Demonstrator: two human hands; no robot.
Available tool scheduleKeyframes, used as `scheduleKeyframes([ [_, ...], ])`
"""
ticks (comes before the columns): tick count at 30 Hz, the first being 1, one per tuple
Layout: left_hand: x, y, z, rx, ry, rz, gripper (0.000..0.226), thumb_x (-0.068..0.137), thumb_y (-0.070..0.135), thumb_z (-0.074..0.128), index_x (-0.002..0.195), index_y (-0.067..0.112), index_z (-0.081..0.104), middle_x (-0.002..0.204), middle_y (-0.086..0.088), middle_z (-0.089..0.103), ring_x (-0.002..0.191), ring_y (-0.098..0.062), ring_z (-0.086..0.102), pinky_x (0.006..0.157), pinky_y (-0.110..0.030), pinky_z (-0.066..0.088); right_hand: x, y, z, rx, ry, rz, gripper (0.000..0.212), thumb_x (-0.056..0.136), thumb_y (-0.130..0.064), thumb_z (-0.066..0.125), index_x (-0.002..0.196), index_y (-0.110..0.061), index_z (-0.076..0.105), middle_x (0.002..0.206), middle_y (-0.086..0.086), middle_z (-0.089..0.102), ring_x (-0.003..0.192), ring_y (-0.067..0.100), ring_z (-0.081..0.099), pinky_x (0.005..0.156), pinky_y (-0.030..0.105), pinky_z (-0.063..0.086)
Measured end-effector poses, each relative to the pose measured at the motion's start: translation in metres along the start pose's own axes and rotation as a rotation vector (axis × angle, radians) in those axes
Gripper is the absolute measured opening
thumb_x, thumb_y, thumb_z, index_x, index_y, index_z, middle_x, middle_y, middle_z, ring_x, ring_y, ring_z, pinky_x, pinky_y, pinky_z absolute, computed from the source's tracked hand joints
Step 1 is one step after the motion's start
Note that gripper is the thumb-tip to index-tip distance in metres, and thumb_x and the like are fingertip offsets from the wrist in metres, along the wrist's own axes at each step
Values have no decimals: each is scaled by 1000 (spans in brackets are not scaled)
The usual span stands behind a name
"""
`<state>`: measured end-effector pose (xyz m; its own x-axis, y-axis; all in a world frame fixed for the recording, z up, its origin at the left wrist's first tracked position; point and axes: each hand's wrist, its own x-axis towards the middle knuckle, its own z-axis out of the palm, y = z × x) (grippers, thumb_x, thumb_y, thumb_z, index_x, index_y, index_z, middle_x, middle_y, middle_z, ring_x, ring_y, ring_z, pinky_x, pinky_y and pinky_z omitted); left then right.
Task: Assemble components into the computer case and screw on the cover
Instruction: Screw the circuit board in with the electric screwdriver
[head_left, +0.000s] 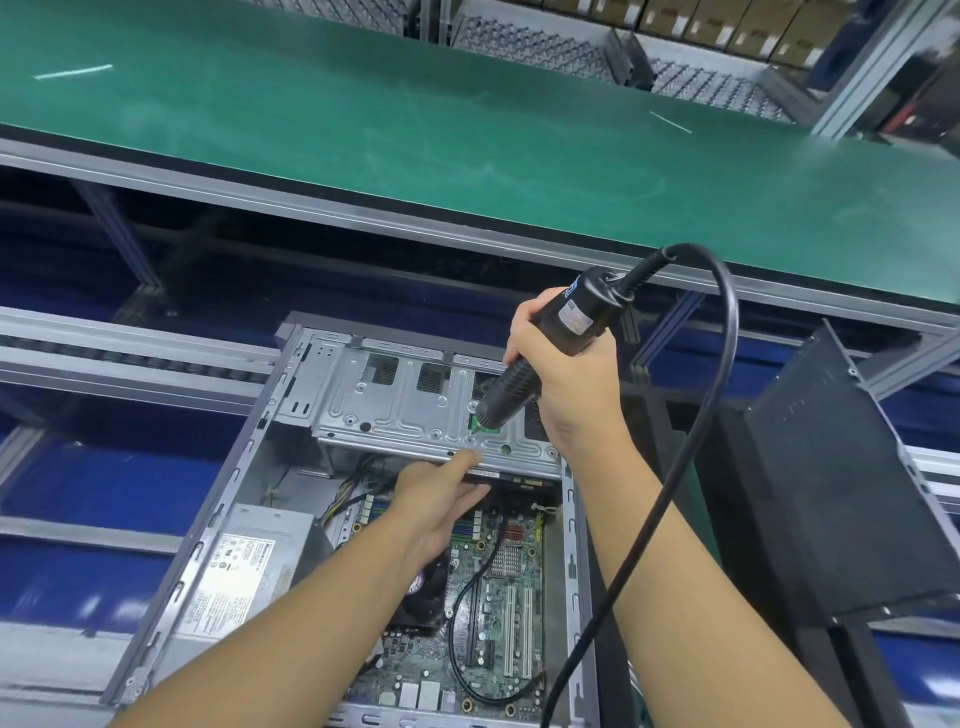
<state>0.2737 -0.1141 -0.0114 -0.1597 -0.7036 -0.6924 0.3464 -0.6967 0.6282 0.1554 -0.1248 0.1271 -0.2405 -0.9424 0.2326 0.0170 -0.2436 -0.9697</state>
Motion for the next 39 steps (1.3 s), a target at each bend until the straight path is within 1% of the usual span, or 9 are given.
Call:
scheduleKeyframes([
  [2, 0, -1, 0, 9, 3, 2, 43, 79, 14, 81, 101, 1, 46, 103, -19, 59, 87, -22, 68, 106, -45, 47, 0, 1, 0, -11, 2, 3, 31, 84, -1, 67, 78, -32, 64, 73, 0, 61, 71, 19, 56, 76, 30, 55],
  [5, -1, -1, 1, -7, 7, 27, 38, 80, 13, 80, 98, 3, 48, 102, -20, 60, 85, -23, 68, 96, -38, 54, 0, 2, 0, -12, 4, -1, 30, 84, -3, 67, 78, -32, 65, 74, 0, 61, 71, 19, 57, 76, 32, 54],
  [9, 1, -3, 1, 7, 26, 19, 40, 79, 16, 81, 98, 2, 48, 99, -20, 60, 83, -23, 68, 105, -45, 48, 0, 1, -1, -2, 1, -7, 31, 83, -2, 66, 78, -33, 65, 75, 2, 61, 70, 20, 56, 76, 32, 53],
  [15, 4, -5, 0, 8, 23, 12, 48, 78, 19, 83, 106, -2, 49, 98, -21, 61, 80, -22, 69, 100, -43, 52, -1, 1, -1, 19, 7, -8, 31, 83, 1, 66, 80, -30, 65, 77, 3, 61, 70, 20, 57, 75, 32, 54],
  [23, 5, -4, -1, 8, 11, 6, 43, 78, 17, 82, 100, 0, 49, 102, -22, 59, 86, -23, 67, 103, -43, 49, -2, 5, -4, -4, 11, -3, 30, 84, -2, 67, 78, -32, 65, 73, -4, 63, 71, 17, 58, 76, 31, 55],
  [28, 7, -5, -2, -5, -4, -16, 47, 76, 16, 83, 105, -1, 50, 103, -21, 62, 84, -22, 69, 106, -46, 46, 0, 8, -3, -1, 0, 6, 24, 82, 2, 66, 82, -22, 64, 76, -2, 62, 73, 20, 57, 78, 39, 52],
  [32, 7, -4, -2, -5, -1, -23, 47, 75, 17, 84, 102, 2, 49, 101, -19, 62, 83, -21, 68, 108, -48, 43, 2, 6, -1, -38, -38, -16, 32, 80, -1, 64, 78, -33, 65, 74, -1, 61, 72, 22, 56, 76, 37, 52],
  [36, 8, -4, -2, -16, -10, -22, 47, 76, 15, 84, 105, -1, 51, 98, -17, 67, 76, -21, 73, 109, -48, 43, 3, 6, 0, -51, -50, -18, 29, 80, -5, 65, 78, -34, 65, 73, 0, 61, 72, 25, 56, 77, 42, 52],
  [39, 8, -4, -2, -18, -11, -21, 48, 77, 15, 83, 108, -2, 51, 108, -21, 64, 86, -22, 69, 105, -44, 47, 3, 7, -2, -34, -41, -23, 28, 79, -5, 65, 77, -33, 65, 73, 0, 61, 74, 29, 54, 79, 46, 50],
])
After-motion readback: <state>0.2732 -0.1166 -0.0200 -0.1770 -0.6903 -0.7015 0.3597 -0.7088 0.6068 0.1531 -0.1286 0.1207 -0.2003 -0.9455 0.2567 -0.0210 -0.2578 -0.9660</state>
